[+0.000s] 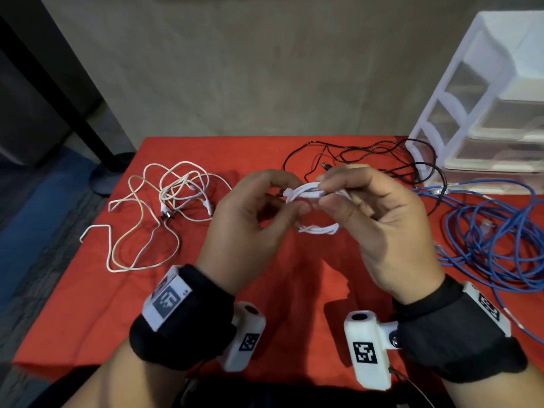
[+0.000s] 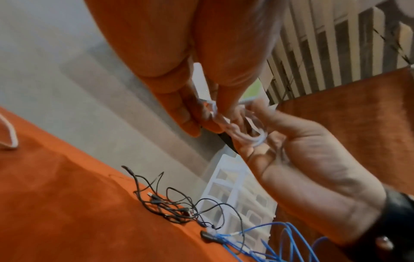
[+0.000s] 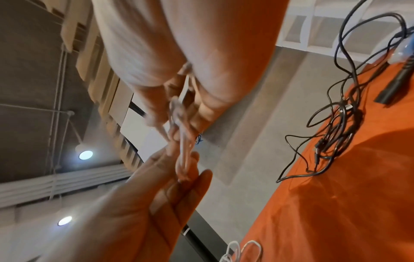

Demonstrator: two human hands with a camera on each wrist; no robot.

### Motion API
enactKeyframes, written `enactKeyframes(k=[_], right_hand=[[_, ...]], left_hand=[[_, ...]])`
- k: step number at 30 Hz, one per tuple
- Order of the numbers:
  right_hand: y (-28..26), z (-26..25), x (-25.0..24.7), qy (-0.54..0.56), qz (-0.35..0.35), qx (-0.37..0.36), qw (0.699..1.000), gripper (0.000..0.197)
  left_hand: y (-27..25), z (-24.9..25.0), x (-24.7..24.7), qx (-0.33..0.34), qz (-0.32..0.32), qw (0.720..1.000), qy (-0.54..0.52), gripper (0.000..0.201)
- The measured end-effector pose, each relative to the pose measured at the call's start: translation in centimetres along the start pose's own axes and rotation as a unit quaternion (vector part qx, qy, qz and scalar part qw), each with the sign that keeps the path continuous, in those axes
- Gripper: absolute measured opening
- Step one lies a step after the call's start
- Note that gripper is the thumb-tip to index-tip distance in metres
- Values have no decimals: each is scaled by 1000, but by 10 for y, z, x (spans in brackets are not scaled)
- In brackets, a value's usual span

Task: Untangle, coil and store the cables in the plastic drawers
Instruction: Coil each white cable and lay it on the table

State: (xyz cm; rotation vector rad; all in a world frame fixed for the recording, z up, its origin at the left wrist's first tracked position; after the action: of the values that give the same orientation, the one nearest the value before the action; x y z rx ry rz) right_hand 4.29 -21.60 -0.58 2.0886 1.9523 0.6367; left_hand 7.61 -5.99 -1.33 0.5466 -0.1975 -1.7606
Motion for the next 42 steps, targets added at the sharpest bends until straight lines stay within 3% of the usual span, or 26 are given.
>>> enactKeyframes(k=[5, 9, 13, 19, 22, 28, 33, 36, 39, 42], right_hand=[[-1, 18, 5, 100, -6, 113, 988, 22], [-10, 35, 12, 117, -41, 241, 963, 42], [-16, 36, 19, 130, -95, 288, 944, 26], [-11, 35, 12, 185, -38, 285, 940, 14], [-8, 35, 9, 182, -27, 271, 945, 10], [-5, 38, 2, 143, -8, 234, 962, 26], [-4, 35, 0, 135, -13, 214, 967, 19], [-3, 32, 4, 146, -22, 195, 970, 14], [0, 30, 4, 71, -44, 164, 983, 13], [2, 24, 5, -5, -78, 141, 987, 11]], left_hand=[[-4, 30, -20, 145, 79, 968, 187, 12], [-9, 47, -23, 206, 105, 951, 206, 13], [-10, 51, -18, 218, 90, 950, 206, 19], [-9, 51, -21, 219, 103, 943, 229, 14], [-8, 47, -21, 206, 103, 945, 232, 10], [1, 25, -12, 129, 25, 971, 200, 8], [3, 9, -9, 16, -1, 997, 70, 2], [5, -1, -6, -42, -21, 999, 1, 11], [3, -13, -3, -97, -31, 993, -54, 21], [2, -21, -3, -122, -46, 989, -70, 17]])
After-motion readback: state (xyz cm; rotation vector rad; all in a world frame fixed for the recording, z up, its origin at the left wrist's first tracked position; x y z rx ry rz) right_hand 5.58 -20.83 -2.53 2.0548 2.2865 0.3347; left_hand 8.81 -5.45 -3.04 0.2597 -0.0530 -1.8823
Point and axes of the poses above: each hand's wrist, its own y-axis towards the middle knuckle, its own x-axis out of the palm, z = x × y, the point moved 10 cm from there along y, towards the middle knuckle, and after that the axes turned 4 degrees about y, right-handed, at the moved point
